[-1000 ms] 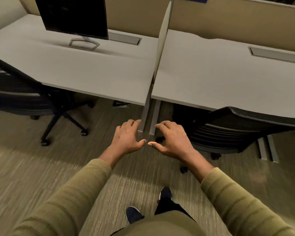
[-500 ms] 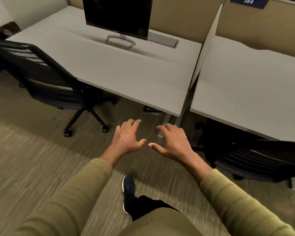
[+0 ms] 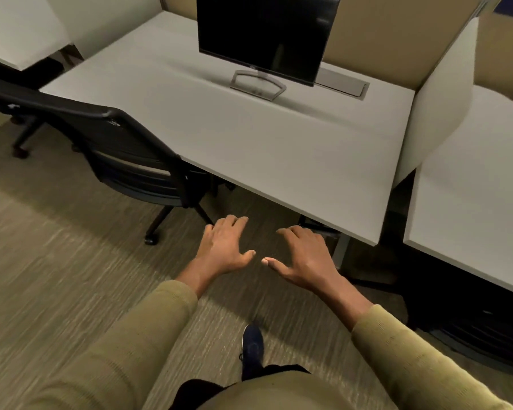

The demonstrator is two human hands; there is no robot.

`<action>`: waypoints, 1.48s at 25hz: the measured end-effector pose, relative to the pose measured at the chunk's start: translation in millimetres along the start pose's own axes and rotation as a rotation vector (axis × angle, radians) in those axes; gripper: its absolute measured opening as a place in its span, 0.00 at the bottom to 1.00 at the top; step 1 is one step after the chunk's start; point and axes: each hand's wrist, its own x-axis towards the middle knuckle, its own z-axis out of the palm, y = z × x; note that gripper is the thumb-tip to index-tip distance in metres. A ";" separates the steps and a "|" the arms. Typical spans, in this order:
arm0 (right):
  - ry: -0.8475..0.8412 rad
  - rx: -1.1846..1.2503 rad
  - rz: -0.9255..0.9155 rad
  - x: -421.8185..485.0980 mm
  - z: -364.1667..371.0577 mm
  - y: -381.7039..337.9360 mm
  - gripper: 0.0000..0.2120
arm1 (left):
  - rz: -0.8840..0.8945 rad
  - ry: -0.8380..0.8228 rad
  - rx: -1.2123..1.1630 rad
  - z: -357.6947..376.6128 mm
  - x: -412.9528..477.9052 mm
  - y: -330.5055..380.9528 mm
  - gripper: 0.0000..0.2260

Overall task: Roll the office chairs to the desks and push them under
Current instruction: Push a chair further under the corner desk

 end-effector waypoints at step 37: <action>-0.100 -0.032 -0.031 407.1 165.4 -561.1 0.40 | -0.047 -0.105 0.024 -208.6 81.3 -675.1 0.37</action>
